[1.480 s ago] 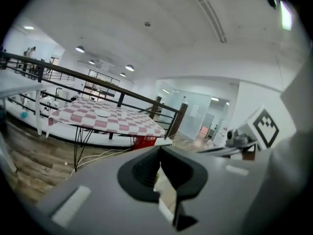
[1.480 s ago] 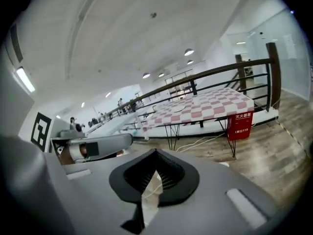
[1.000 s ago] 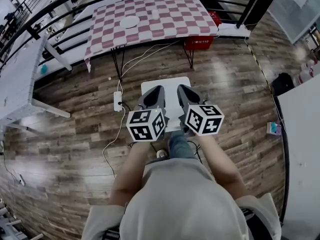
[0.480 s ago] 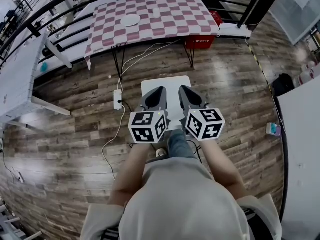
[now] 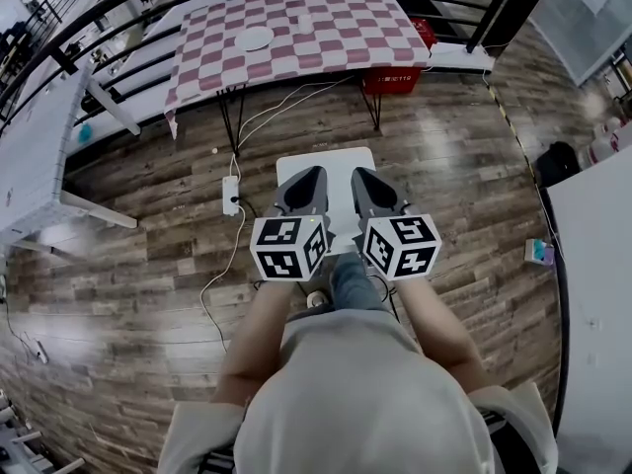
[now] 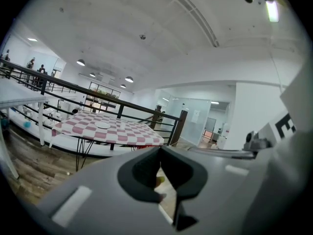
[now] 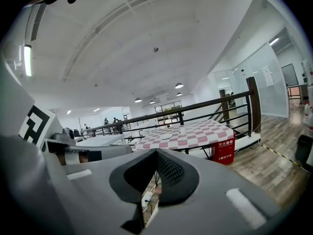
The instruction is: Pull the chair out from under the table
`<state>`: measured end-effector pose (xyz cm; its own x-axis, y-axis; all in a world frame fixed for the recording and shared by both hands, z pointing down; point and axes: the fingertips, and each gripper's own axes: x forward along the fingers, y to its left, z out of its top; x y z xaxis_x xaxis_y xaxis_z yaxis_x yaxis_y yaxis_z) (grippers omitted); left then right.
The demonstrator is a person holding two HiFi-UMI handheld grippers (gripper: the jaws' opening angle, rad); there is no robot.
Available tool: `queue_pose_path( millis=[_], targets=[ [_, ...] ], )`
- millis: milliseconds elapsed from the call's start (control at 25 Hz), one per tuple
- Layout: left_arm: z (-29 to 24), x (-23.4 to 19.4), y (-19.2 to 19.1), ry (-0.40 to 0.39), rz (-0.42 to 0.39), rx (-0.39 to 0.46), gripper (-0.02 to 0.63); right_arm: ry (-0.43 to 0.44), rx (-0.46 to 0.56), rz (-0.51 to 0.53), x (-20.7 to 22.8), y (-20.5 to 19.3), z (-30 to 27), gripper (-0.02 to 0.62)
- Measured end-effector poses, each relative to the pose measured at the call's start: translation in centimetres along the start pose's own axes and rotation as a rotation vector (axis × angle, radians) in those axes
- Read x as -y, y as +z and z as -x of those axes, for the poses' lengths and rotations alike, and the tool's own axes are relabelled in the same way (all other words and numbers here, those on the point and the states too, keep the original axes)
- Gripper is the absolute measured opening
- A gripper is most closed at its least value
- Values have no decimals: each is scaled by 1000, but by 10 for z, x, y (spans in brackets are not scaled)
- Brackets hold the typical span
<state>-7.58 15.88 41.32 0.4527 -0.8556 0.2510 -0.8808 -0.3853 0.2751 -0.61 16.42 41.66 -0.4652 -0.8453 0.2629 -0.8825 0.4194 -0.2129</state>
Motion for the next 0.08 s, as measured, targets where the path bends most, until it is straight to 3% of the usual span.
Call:
queue_pose_path(
  millis=[80],
  targets=[
    [-1,1,1,-3,-4,3,11,-2,1,6,0,0,1,-3]
  ],
)
